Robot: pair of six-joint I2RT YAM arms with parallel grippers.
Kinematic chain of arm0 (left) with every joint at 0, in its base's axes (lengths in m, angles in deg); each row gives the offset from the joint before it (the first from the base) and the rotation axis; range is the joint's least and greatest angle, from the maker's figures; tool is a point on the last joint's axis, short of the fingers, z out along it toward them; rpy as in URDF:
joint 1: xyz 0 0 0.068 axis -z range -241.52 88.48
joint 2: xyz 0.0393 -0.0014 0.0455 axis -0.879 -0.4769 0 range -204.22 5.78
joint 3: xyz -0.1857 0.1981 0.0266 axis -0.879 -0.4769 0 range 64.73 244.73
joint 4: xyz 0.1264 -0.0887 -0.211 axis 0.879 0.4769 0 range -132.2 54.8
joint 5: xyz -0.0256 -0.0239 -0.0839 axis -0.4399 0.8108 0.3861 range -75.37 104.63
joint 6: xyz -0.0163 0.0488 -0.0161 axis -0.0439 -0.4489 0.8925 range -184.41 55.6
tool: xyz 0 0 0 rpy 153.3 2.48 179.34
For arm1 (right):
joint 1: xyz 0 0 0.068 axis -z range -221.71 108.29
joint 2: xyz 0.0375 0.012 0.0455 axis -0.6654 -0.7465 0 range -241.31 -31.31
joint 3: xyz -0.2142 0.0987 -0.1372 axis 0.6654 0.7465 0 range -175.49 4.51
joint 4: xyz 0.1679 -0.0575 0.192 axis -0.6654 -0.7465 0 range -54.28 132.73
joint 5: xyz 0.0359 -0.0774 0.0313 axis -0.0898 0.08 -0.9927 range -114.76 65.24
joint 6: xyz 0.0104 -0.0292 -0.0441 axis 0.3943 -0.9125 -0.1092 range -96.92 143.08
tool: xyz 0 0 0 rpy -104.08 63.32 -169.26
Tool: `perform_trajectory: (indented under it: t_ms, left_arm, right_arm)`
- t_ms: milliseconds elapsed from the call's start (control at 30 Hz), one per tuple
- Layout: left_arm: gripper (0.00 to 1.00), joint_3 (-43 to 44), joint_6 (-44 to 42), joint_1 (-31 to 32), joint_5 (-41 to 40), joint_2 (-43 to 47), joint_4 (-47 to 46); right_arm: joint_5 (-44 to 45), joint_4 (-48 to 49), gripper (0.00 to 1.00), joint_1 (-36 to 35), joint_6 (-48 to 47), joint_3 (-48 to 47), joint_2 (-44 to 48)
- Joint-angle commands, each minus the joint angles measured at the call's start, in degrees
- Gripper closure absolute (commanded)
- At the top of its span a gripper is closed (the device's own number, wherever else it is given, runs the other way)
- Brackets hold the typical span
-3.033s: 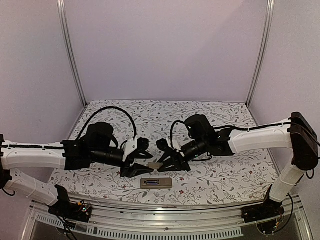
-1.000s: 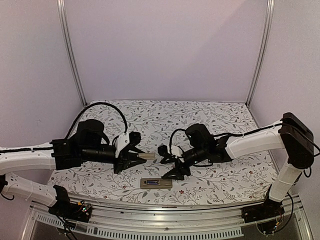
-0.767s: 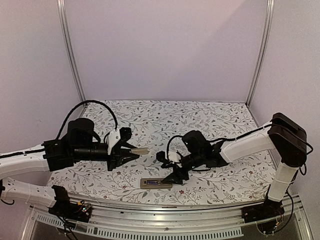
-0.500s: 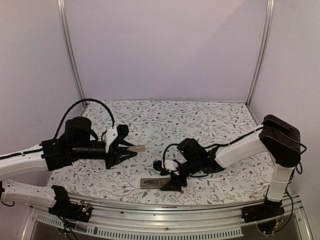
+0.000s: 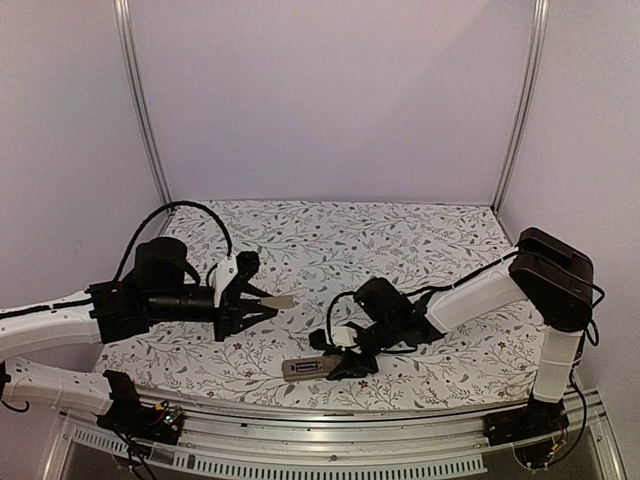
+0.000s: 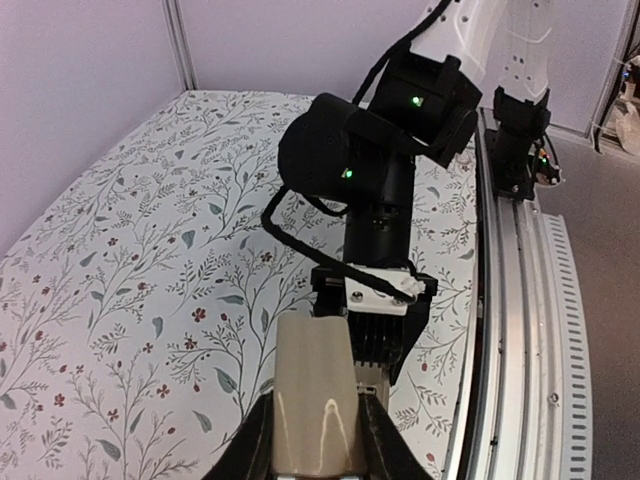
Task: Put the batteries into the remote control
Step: Move the remote control without the battery cover to the corner of the board.
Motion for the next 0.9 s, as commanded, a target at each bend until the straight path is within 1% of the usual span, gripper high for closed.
perform_trajectory:
  t_ms: [0,67,200,300,500,600,633,667,700,733,767,867]
  left_arm:
    - [0.76,-1.9,3.5,-0.6,4.3,-3.4,-7.4]
    - [0.76,-2.7,4.6,-0.2,5.2,-5.5,-10.6]
    - [0.76,-3.4,5.0,1.1,5.3,-10.0,-16.2]
    - [0.76,-4.7,4.5,2.2,5.1,-13.4,-21.5]
    - [0.76,-6.5,5.1,2.9,7.2,-18.9,-28.0]
    - [0.76,-7.3,4.5,3.0,7.4,-20.6,-28.6]
    - [0.76,-7.5,4.4,3.0,7.7,-21.2,-28.9]
    - [0.76,-7.8,4.5,3.1,8.0,-21.8,-29.5]
    - [0.76,-8.1,4.5,3.1,8.2,-22.2,-30.1]
    - [0.76,-8.3,4.5,3.2,8.5,-22.8,-30.8]
    - [0.76,-8.4,4.4,3.3,8.7,-23.3,-31.3]
    - [0.76,-8.4,4.2,3.4,8.7,-24.8,-32.3]
  right_arm:
    - [-1.8,-9.6,0.67,3.4,-9.1,1.3,1.5]
    - [-3.2,-12.1,0.67,5.3,-12.6,1.5,2.5]
    - [-5.1,-16.5,0.66,8.9,-15.8,1.3,2.7]
    - [-7.1,-17.7,0.65,10.3,-17.8,1.3,3.8]
    - [-7.0,-17.7,0.64,11.5,-16.3,-0.3,3.2]
    - [-5.5,-17.4,0.62,11.5,-16.4,-1.2,2.1]
    - [-5.1,-17.6,0.59,11.5,-16.2,-1.9,1.4]
    - [-4.6,-17.8,0.49,11.5,-16.1,-2.5,0.9]
    - [-4.3,-17.9,0.33,11.5,-15.8,-3.0,0.1]
    - [-4.0,-18.2,0.06,11.5,-15.3,-3.5,-0.2]
    - [-3.3,-18.2,0.01,11.5,-15.1,-3.7,-0.1]
    - [-2.1,-18.5,0.01,11.5,-15.8,-3.9,2.2]
